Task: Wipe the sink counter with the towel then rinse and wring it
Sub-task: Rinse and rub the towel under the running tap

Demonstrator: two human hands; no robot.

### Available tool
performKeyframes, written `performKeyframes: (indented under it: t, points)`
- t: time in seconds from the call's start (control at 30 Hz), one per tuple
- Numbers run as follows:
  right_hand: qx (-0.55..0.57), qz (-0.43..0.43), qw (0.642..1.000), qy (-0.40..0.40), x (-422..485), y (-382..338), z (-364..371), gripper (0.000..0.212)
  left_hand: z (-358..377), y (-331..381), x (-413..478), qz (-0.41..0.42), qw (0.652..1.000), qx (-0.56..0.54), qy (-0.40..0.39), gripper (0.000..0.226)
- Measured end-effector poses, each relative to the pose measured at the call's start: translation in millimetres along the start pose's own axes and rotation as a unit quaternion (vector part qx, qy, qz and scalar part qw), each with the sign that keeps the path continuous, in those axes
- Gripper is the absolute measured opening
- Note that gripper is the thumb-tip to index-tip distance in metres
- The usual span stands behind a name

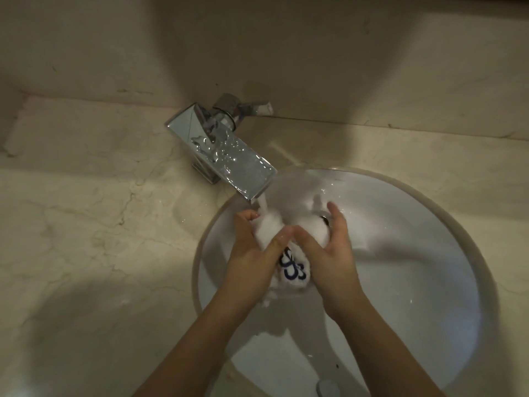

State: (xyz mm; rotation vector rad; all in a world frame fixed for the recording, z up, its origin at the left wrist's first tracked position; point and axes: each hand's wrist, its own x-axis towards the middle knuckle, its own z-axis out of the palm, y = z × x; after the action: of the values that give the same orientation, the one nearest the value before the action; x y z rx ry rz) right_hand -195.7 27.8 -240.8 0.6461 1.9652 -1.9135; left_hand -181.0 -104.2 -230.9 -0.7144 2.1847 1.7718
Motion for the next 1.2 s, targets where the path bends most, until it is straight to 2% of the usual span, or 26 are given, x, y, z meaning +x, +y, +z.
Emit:
performKeyframes:
  t: [0.1,0.2,0.27,0.33,0.43,0.47,0.53,0.6,0.7,0.73,0.8,0.87,0.9,1.0,1.1,1.2]
  points:
    - [-0.076,-0.14,0.987,-0.01,-4.6,2.5,0.1,0.078,-3.0,4.2,5.6,-0.037,0.998,-0.039,0.024,0.04]
    - [-0.095,-0.177,0.98,-0.001,-1.1,3.1,-11.9,0.083,-7.0,-2.2,10.3,-0.013,0.999,-0.035,-0.001,0.047]
    - [-0.017,-0.14,0.99,0.028,1.6,0.9,-18.2,0.084,-10.1,-1.1,10.8,0.02,1.0,0.0,-0.021,0.048]
    - [0.079,-0.071,0.993,0.057,0.4,3.2,-18.6,0.075,-9.7,0.8,10.2,0.029,0.999,0.025,-0.027,0.049]
    - [0.131,-0.046,0.987,0.081,-8.5,8.7,-5.3,0.036,1.3,2.8,5.8,0.0,1.0,0.004,-0.005,0.04]
    - [0.12,-0.059,0.988,0.083,-13.5,8.3,2.0,0.024,7.0,3.5,3.7,-0.023,1.0,-0.012,0.015,0.03]
    - [0.056,-0.086,0.991,0.081,-23.5,8.6,15.5,0.015,16.0,6.0,3.6,-0.045,0.996,-0.045,0.065,0.007]
    - [0.004,-0.111,0.991,0.074,-30.5,8.0,22.7,0.012,19.2,7.0,9.1,-0.036,0.993,-0.069,0.092,0.011]
    - [-0.131,-0.168,0.975,0.069,-17.3,-2.8,27.7,0.015,12.8,5.4,16.0,-0.01,0.995,-0.061,0.075,0.015]
    - [-0.171,-0.169,0.968,0.067,-4.2,-6.6,30.1,0.019,10.6,4.0,15.3,-0.001,0.996,-0.054,0.065,0.016]
    - [-0.222,-0.112,0.967,0.047,29.1,-15.2,36.6,0.018,6.8,4.6,10.1,0.027,0.997,-0.005,0.068,0.014]
    - [-0.198,-0.022,0.98,0.0,50.4,-19.7,40.5,0.015,5.7,3.7,6.4,0.061,0.994,0.064,0.071,0.008]
    - [-0.183,-0.008,0.983,-0.012,51.7,-17.0,40.1,0.012,6.0,4.9,6.6,0.069,0.992,0.082,0.074,0.011]
    - [-0.187,-0.09,0.978,0.003,19.0,-16.7,29.9,0.007,4.2,13.3,12.9,0.054,0.993,0.069,0.074,0.011]
    - [-0.164,-0.159,0.974,-0.004,-22.3,-20.1,18.0,0.016,1.9,18.0,21.5,0.003,0.999,-0.021,0.038,0.006]
    - [-0.21,-0.177,0.961,-0.011,-27.1,-18.8,19.4,0.016,2.4,10.5,20.2,-0.023,0.999,-0.044,0.02,0.012]
